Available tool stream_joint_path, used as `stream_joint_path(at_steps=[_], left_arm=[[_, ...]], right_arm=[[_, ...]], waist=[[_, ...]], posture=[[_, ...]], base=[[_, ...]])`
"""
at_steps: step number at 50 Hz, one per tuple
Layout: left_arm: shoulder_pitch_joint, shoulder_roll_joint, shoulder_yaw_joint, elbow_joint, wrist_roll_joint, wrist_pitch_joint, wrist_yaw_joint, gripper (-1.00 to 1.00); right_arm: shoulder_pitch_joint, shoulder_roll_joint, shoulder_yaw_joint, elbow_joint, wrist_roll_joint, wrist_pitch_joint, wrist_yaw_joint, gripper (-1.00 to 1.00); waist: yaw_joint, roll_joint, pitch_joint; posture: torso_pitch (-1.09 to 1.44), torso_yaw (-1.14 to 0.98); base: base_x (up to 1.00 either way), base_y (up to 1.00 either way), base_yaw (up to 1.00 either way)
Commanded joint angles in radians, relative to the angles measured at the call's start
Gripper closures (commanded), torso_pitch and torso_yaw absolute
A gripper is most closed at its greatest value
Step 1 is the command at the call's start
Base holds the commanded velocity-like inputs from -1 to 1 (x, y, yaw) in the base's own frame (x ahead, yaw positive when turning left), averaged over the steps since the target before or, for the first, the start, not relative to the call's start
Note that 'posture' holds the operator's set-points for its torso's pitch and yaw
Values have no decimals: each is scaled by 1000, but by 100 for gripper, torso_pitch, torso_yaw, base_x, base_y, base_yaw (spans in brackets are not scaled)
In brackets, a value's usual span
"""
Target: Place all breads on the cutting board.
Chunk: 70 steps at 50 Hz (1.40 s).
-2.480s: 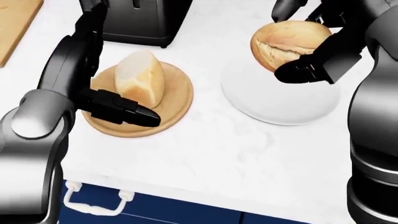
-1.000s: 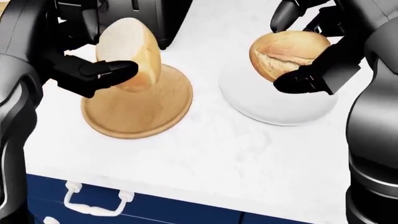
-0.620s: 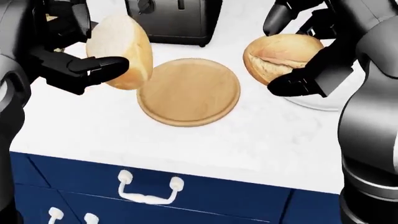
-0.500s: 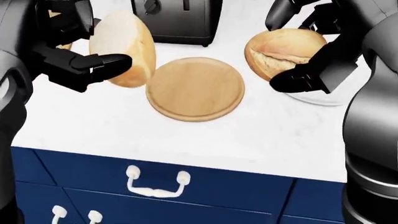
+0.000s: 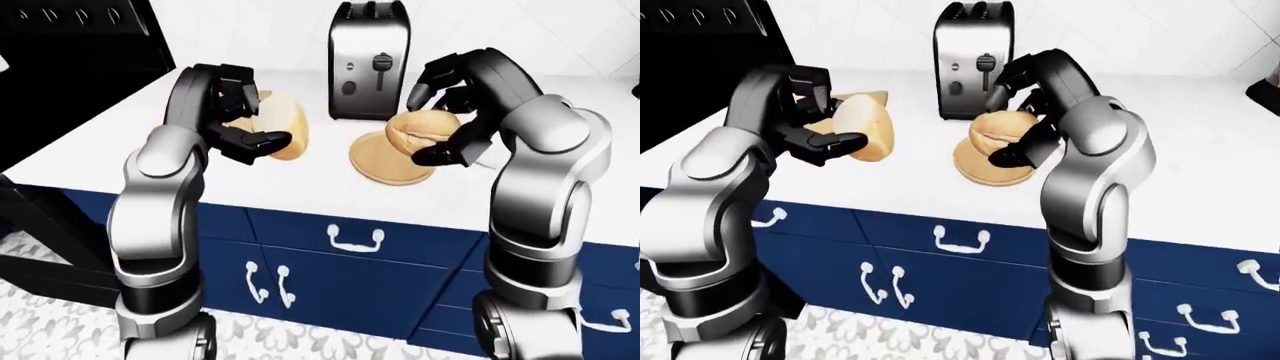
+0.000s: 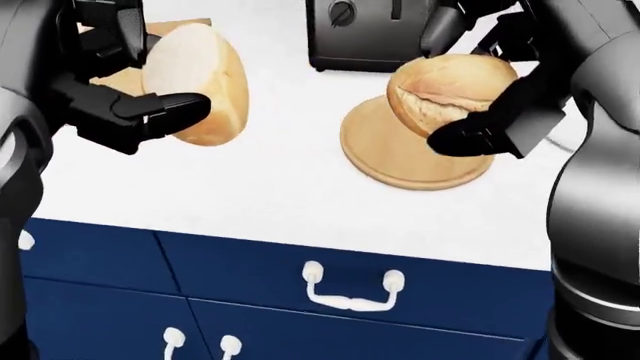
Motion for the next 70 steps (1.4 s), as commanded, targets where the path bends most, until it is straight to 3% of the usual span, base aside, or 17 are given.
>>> stream_joint_path(at_steps=[1,13,21,27,28,33,36,39,41,45,49,50,53,56,60,61,70], left_arm=[[-35,3,2,-33,-2,-37,2,97],[-44,10,5,-48,2,-22,-7,98],[-64,28,17,-60,-5,3,-13,98],[-74,41,25,-69,-13,18,-14,98],[-75,42,25,-71,-14,21,-14,98],[-85,50,28,-70,-19,26,-14,97],[-80,51,28,-68,-21,20,-12,97],[-75,49,27,-68,-22,16,-10,96],[-71,48,26,-66,-23,11,-9,96],[-64,45,23,-64,-23,4,-7,96],[-64,45,24,-62,-23,1,-7,96],[-64,46,24,-63,-23,3,-7,97],[-65,45,23,-68,-23,9,-6,96],[-61,41,19,-67,-21,4,-5,96],[-59,37,15,-65,-18,0,-5,96],[-60,36,14,-65,-17,0,-5,96],[-58,32,10,-69,-10,-1,-11,96]], right_arm=[[-32,-12,-19,-25,-11,-20,-24,100],[-31,-17,-11,-37,-12,-12,-14,100],[-41,-18,-10,-42,-34,-8,11,100],[-45,-14,-3,-59,-59,3,45,100],[-49,-14,-2,-62,-65,7,53,100],[-57,-8,-5,-57,-72,3,57,100],[-51,-1,-11,-55,-65,-5,49,100],[-46,0,-12,-57,-63,-3,46,100],[-45,0,-11,-59,-63,-1,46,100],[-32,1,-10,-59,-59,-8,40,100],[-37,0,-11,-59,-58,-6,41,100],[-36,0,-11,-59,-58,-6,41,100],[-35,2,-13,-61,-53,-5,38,100],[-35,2,-20,-60,-41,-3,26,100],[-33,-2,-20,-63,-28,5,16,100],[-33,-5,-20,-65,-27,7,17,100],[-25,-6,-20,-64,-5,2,-4,100]], waist=[[-2,-4,-19],[36,-120,-53],[82,-82,-29],[130,57,-41],[119,31,-41],[117,40,-50],[92,-1,-10],[59,-35,-32],[45,-117,-38],[59,-112,-36],[28,40,-93],[37,9,-53],[34,2,-62],[32,-31,-20],[40,-100,-27],[40,-68,-24],[26,-47,-39]], posture=[[0,0],[0,0],[0,0],[0,0],[0,0],[0,0],[0,0],[0,0],[0,0],[0,0],[0,0],[0,0],[0,0],[0,0],[0,0],[0,0],[0,0]], base=[[49,34,0],[36,40,0],[-24,86,0],[-51,95,0],[-60,99,0],[-60,99,0],[-52,91,0],[-8,32,0],[0,4,0],[0,3,0],[0,10,0],[0,10,0],[0,10,0],[0,0,0],[0,0,0],[0,0,0],[0,0,0]])
